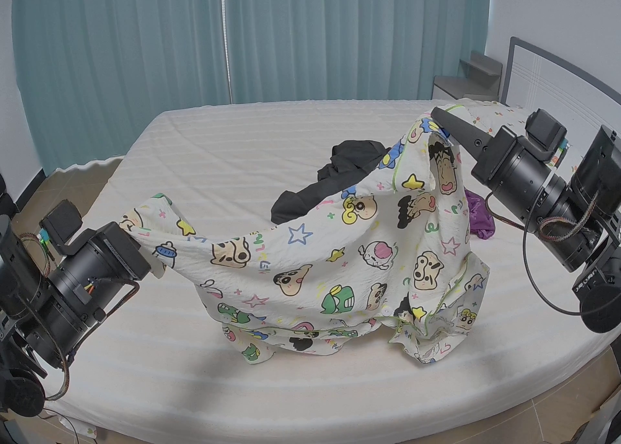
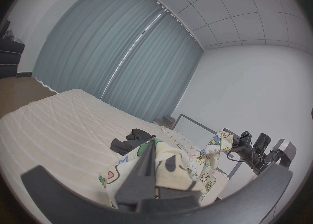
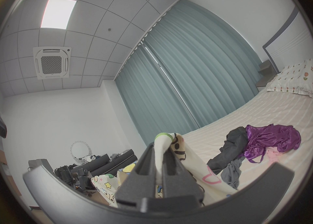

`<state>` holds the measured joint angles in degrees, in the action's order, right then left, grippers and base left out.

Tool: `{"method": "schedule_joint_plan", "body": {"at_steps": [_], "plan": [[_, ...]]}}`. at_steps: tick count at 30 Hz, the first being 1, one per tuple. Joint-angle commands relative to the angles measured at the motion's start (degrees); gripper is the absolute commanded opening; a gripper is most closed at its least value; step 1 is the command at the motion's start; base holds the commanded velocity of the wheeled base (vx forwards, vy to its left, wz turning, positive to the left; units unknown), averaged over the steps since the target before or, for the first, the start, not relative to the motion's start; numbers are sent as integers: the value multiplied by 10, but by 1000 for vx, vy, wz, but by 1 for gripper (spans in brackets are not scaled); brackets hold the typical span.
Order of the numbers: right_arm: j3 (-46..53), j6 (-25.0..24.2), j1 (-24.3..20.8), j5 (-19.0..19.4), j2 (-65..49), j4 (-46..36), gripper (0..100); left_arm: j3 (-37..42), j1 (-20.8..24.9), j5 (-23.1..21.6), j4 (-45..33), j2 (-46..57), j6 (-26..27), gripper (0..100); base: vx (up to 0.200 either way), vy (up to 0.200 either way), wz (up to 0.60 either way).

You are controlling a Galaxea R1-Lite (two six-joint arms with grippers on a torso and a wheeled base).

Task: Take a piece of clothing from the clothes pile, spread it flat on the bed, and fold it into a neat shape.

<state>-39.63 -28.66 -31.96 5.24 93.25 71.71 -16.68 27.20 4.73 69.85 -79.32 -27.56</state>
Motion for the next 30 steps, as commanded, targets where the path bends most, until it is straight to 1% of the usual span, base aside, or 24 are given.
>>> {"method": "schedule_joint_plan", "body": {"at_steps": [1,15,28,30], "plan": [[0,1,-4,0,2,0,0,0,-3,0,0,-6,0,0,0,200,0],[-3,1,-10,0,2,0,0,-3,-15,1,1,-4,0,0,0,200,0],[-4,2,-9,0,-6,0,0,-3,-15,0,0,-2,1,0,0,200,0],[-3,2,-9,0,-7,0,0,-1,-14,0,-1,-4,2,0,0,0,0]]}}
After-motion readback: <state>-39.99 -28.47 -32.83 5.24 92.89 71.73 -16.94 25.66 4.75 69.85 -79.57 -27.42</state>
